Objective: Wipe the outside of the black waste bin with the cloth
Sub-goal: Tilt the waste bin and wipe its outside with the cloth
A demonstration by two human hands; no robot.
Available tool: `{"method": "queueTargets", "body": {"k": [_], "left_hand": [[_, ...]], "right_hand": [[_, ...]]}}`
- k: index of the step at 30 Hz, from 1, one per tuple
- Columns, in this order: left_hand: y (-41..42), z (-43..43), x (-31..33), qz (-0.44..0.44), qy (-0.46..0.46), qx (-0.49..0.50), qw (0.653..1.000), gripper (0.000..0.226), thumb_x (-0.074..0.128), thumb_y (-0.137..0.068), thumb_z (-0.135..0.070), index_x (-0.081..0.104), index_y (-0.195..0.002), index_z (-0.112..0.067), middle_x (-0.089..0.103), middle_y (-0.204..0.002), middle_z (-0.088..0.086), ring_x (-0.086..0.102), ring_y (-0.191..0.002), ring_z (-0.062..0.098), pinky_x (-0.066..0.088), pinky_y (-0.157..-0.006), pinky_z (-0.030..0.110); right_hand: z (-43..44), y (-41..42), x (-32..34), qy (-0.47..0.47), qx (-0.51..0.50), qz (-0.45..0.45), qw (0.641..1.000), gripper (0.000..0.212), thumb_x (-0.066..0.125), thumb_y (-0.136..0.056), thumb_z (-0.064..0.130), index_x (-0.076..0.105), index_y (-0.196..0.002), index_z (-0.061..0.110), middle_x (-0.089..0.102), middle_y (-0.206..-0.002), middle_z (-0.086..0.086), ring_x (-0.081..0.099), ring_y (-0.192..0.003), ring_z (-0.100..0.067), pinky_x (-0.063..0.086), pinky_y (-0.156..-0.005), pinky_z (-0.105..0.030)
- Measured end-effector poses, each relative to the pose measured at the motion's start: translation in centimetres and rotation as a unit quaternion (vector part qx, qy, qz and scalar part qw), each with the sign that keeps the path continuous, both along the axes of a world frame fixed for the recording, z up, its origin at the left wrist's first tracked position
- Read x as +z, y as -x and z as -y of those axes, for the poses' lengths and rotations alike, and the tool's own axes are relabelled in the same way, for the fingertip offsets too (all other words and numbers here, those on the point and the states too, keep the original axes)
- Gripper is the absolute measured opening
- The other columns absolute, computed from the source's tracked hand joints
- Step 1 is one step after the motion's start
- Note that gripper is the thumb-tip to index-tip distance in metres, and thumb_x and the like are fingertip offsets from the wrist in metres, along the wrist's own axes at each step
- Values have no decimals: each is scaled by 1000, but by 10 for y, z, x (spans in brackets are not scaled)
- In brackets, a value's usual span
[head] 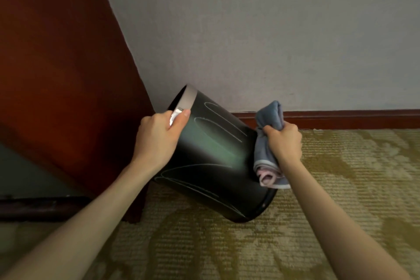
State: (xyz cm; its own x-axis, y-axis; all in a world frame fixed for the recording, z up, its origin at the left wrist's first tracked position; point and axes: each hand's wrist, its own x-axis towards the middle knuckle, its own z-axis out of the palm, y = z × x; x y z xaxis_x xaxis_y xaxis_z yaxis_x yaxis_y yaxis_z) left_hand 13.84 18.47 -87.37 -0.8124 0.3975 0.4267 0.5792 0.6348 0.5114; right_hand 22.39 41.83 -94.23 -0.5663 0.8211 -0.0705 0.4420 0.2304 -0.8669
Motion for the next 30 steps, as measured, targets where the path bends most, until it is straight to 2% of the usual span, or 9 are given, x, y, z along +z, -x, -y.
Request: {"method": "queueTargets", "body": {"k": [3, 6, 9, 14, 19, 23, 27, 30], "left_hand": [[1, 1, -2, 6, -6, 10, 1000, 51, 41, -93, -46, 42, -52, -15, 46, -53, 8, 53, -62, 40, 40, -57, 42], [3, -2, -3, 17, -16, 35, 999, 50, 40, -92, -49, 39, -51, -22, 45, -54, 5, 54, -64, 39, 35, -55, 37], [3, -4, -5, 10, -8, 61, 998, 50, 37, -91, -55, 41, -52, -22, 46, -55, 3, 54, -64, 36, 31, -56, 34], [4, -14, -2, 21, 6, 93, 995, 49, 36, -90, -57, 46, -57, -22, 63, -73, 17, 58, -73, 39, 42, -61, 38], [5, -24, 4, 17, 17, 90, 996, 52, 38, -91, -55, 57, -64, -14, 62, -71, 15, 58, -69, 38, 46, -60, 40], [0, -25, 3, -22, 32, 37, 999, 52, 39, -92, -51, 52, -60, -12, 53, -55, 6, 54, -55, 30, 37, -50, 33], [-8, -29, 3, -59, 55, 12, 997, 50, 43, -93, -45, 41, -54, -14, 35, -46, -4, 32, -43, 16, 17, -44, 30], [-14, -34, 6, -73, 65, 3, 995, 50, 44, -94, -42, 36, -52, -17, 30, -44, -7, 25, -42, 4, 14, -43, 22]], "right_hand": [[-14, 9, -1, 19, 2, 41, 999, 34, 61, -78, 35, 63, -101, 11, 65, -101, -16, 60, -90, -36, 48, -78, -43], [-8, 11, 0, -24, -11, 41, 999, 31, 58, -78, 36, 62, -101, 15, 66, -98, -13, 60, -84, -34, 45, -70, -38], [9, 1, -3, -102, -44, 28, 993, 31, 54, -80, 38, 59, -102, 16, 62, -98, -10, 59, -83, -35, 44, -69, -39], [50, -23, -14, -169, -103, -42, 979, 31, 57, -83, 37, 51, -100, 11, 51, -100, -10, 54, -77, -31, 31, -61, -34], [89, -39, -24, -206, -96, -98, 969, 33, 63, -78, 23, 50, -104, 6, 48, -101, -10, 54, -75, -27, 36, -54, -32], [99, -44, -26, -216, -96, -102, 966, 36, 62, -74, 26, 51, -103, 8, 50, -101, -8, 54, -74, -27, 37, -53, -33], [86, -45, -22, -200, -94, -95, 971, 30, 66, -75, 24, 48, -95, 10, 49, -95, -7, 53, -71, -29, 33, -54, -33], [68, -39, -11, -203, -63, -80, 974, 29, 60, -79, 32, 47, -95, 12, 49, -95, -7, 52, -71, -28, 37, -57, -36]]}}
